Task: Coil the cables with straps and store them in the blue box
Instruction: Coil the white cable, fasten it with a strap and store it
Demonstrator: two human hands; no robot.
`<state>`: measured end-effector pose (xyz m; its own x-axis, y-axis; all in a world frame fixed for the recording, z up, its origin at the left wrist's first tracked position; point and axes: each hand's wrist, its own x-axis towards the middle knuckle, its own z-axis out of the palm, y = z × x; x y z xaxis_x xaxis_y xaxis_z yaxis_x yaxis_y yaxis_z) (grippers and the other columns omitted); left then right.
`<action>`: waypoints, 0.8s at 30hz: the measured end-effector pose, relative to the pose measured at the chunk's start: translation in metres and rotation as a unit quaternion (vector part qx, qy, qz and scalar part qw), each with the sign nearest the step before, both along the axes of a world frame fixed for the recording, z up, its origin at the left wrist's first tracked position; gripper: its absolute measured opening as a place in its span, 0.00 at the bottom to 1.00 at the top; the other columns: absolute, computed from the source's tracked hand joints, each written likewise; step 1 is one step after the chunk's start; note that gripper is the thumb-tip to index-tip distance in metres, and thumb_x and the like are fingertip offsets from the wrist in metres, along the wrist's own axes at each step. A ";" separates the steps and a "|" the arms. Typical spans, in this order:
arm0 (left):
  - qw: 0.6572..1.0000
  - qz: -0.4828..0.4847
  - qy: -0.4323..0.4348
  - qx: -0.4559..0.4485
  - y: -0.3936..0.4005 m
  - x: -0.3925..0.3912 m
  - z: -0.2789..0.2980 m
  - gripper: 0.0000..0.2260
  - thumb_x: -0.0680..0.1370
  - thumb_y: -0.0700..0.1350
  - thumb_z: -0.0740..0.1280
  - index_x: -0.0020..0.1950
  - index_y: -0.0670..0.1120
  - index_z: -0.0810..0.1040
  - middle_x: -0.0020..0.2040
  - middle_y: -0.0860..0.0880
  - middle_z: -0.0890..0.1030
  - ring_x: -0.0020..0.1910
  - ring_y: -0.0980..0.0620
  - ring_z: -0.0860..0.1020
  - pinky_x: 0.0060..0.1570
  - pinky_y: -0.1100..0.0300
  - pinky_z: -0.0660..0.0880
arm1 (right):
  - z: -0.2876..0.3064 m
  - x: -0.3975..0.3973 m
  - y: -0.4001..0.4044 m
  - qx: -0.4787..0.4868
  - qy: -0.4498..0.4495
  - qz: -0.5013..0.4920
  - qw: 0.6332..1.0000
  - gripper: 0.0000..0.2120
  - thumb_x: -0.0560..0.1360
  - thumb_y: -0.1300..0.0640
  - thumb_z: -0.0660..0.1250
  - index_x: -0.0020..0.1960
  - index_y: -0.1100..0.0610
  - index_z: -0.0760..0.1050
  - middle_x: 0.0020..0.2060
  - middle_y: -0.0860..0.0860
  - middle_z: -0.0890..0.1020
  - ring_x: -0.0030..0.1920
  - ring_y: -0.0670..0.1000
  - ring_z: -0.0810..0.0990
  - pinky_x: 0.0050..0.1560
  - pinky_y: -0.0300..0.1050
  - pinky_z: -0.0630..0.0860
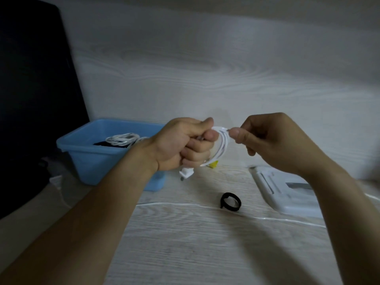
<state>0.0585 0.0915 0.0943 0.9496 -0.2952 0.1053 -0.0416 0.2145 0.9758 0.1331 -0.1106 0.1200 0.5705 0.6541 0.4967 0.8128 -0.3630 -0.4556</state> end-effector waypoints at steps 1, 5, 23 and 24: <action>0.999 0.020 -0.004 -0.037 0.000 0.001 0.000 0.15 0.82 0.51 0.53 0.37 0.48 0.66 0.23 0.56 0.60 0.23 0.56 0.50 0.22 0.63 0.51 | -0.001 0.001 0.000 -0.005 0.003 -0.001 1.000 0.16 0.77 0.42 0.65 0.40 0.53 0.80 0.26 0.49 0.80 0.21 0.42 0.70 0.25 0.29 0.65; 0.974 0.113 -0.020 -0.195 0.008 0.008 0.004 0.17 0.83 0.48 0.50 0.36 0.48 0.66 0.22 0.55 0.59 0.19 0.57 0.53 0.21 0.63 0.52 | -0.001 0.006 -0.005 -0.015 0.011 -0.008 1.000 0.14 0.80 0.45 0.60 0.46 0.51 0.81 0.28 0.48 0.81 0.20 0.42 0.69 0.26 0.30 0.66; 0.815 0.340 -0.094 -0.459 0.021 0.024 0.005 0.14 0.85 0.37 0.53 0.39 0.42 0.68 0.33 0.49 0.67 0.27 0.55 0.66 0.33 0.62 0.67 | -0.032 -0.011 0.031 -0.198 0.012 0.079 0.977 0.05 0.77 0.54 0.70 0.52 0.48 0.81 0.37 0.44 0.83 0.33 0.40 0.78 0.37 0.31 0.70; 0.826 0.360 -0.095 -0.423 0.019 0.027 0.004 0.14 0.85 0.37 0.53 0.39 0.43 0.67 0.34 0.49 0.67 0.27 0.55 0.67 0.33 0.62 0.69 | -0.036 -0.014 0.034 -0.222 0.010 0.088 0.971 0.09 0.77 0.55 0.70 0.57 0.48 0.80 0.40 0.44 0.82 0.36 0.39 0.78 0.40 0.31 0.69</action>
<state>0.0851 0.1107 0.0982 0.7889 0.5955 0.1518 -0.5916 0.6690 0.4500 0.1189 -0.0762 0.0840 0.4365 0.8898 0.1329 0.8731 -0.3833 -0.3014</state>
